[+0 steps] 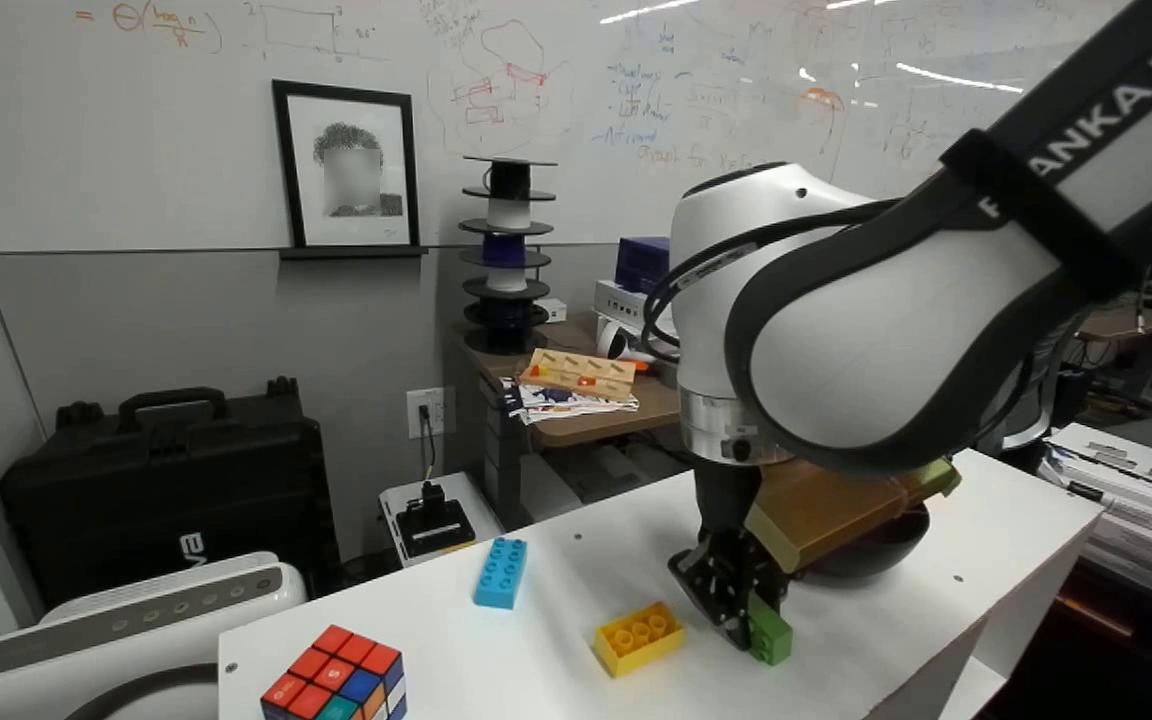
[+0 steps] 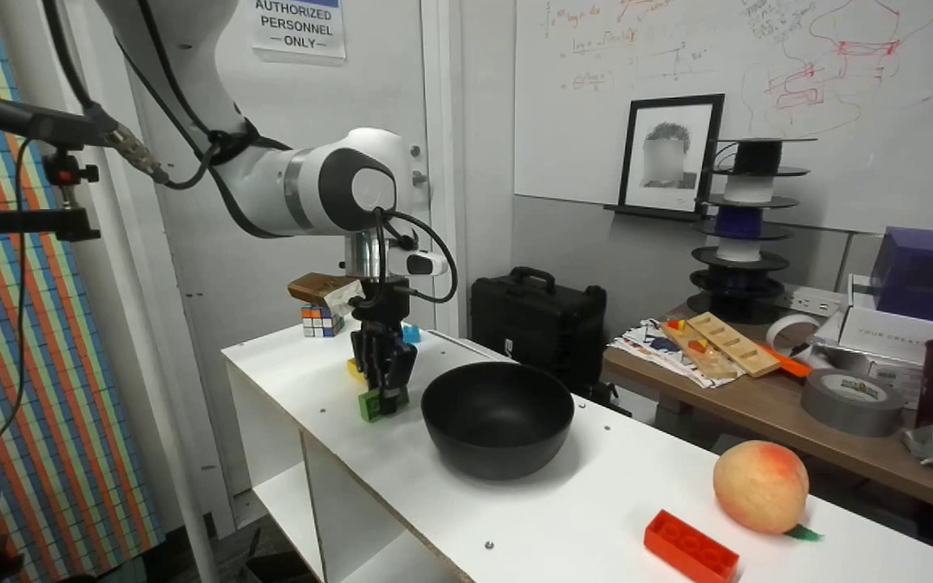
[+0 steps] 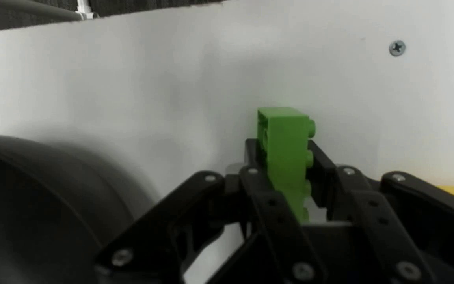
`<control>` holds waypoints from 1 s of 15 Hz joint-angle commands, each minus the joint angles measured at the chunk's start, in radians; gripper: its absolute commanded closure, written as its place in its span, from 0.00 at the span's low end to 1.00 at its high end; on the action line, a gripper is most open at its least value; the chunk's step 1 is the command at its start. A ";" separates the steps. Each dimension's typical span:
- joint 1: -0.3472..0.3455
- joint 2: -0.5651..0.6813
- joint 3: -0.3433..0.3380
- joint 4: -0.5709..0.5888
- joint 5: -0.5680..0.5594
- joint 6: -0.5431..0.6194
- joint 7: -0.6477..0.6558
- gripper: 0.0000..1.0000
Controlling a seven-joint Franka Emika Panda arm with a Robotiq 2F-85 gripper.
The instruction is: Place the green, yellow, blue and red blocks inside the black bowl
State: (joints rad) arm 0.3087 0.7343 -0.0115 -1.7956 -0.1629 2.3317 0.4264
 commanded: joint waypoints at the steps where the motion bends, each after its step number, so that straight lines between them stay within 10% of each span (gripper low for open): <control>1: -0.007 -0.060 -0.020 -0.036 0.021 -0.074 0.027 0.93; 9: -0.181 -0.279 0.000 -0.145 0.279 -0.035 0.011 0.93; 15: -0.202 -0.314 -0.041 -0.166 0.261 0.037 0.070 0.93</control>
State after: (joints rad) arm 0.0921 0.4442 -0.0356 -1.9262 0.1137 2.3051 0.4552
